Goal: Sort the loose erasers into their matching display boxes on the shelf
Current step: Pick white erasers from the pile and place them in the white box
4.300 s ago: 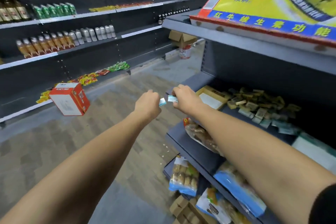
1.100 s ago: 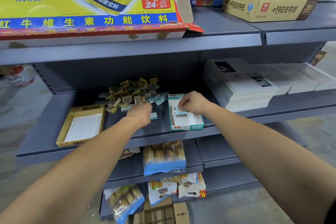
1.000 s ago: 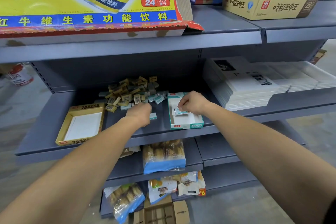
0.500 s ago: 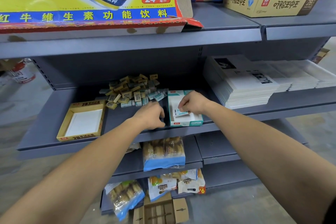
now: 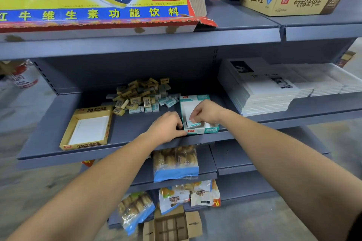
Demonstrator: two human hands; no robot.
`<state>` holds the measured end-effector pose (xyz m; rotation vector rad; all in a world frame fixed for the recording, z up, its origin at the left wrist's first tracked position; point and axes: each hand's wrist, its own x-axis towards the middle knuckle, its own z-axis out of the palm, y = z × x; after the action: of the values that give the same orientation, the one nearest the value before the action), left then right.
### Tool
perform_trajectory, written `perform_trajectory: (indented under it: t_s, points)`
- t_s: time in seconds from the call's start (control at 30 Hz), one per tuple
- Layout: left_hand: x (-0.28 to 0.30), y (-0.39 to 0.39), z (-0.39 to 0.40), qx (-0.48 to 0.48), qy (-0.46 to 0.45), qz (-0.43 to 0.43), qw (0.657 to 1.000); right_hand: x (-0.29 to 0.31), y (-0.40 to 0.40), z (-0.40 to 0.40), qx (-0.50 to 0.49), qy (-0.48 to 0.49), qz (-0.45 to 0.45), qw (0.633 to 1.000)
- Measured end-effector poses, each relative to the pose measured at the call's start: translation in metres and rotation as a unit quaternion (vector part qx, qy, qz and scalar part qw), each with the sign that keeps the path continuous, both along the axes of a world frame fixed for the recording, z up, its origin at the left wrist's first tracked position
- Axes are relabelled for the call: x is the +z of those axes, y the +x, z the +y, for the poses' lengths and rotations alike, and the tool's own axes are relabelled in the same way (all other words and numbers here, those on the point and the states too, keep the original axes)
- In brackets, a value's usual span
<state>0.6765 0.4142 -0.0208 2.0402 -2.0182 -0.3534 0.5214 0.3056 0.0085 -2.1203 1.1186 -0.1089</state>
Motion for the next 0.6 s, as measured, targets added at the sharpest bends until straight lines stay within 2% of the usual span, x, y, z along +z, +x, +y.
perform_trajectory:
  t_s: [0.17,0.6]
  points:
    - [-0.002,-0.007,-0.005,0.013,-0.017,0.003,1.000,-0.004,-0.001,-0.002,0.012,0.011,0.022,1.000]
    - [0.000,-0.007,-0.018,0.013,0.001,-0.010,1.000,-0.008,0.011,-0.007,0.050,-0.059,0.095,0.992]
